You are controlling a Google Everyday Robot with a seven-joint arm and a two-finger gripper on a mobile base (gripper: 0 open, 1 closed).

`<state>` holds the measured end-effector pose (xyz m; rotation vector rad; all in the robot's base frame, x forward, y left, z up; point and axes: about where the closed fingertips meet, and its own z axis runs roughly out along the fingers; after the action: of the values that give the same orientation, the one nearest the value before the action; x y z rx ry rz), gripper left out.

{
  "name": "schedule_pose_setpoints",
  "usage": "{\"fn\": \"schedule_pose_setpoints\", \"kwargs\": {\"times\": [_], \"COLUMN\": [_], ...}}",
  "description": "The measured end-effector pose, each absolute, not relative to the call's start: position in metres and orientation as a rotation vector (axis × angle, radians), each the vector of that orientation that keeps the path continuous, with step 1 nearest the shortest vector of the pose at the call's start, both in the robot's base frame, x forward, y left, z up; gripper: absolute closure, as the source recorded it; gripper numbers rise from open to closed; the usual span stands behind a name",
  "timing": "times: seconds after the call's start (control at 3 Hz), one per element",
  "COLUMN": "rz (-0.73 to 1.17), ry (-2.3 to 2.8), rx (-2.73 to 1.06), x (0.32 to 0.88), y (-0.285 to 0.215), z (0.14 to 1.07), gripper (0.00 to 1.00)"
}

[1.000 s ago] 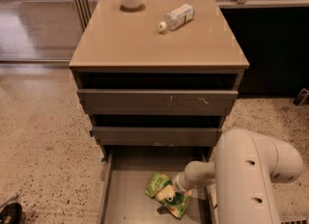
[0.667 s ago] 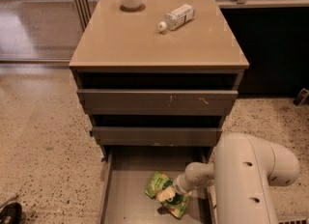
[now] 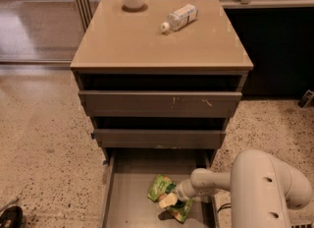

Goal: Pick green rice chip bag from bottom drawer and place on counter

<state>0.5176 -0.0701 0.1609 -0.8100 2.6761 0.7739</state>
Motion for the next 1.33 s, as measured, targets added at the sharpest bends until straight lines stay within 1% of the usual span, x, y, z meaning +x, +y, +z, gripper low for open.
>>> {"fn": "schedule_pose_setpoints", "kwargs": {"times": [0.33,1.0,1.33], "rz": [0.774,0.590,0.590], "ry": [2.676,2.814,2.814], "rx": [-0.810,-0.720,-0.720], "x": [0.518,0.529,0.529], "y": [-0.070,-0.067,-0.067], "z": [0.161,0.134,0.134], "gripper": [0.00,0.00,0.00]}}
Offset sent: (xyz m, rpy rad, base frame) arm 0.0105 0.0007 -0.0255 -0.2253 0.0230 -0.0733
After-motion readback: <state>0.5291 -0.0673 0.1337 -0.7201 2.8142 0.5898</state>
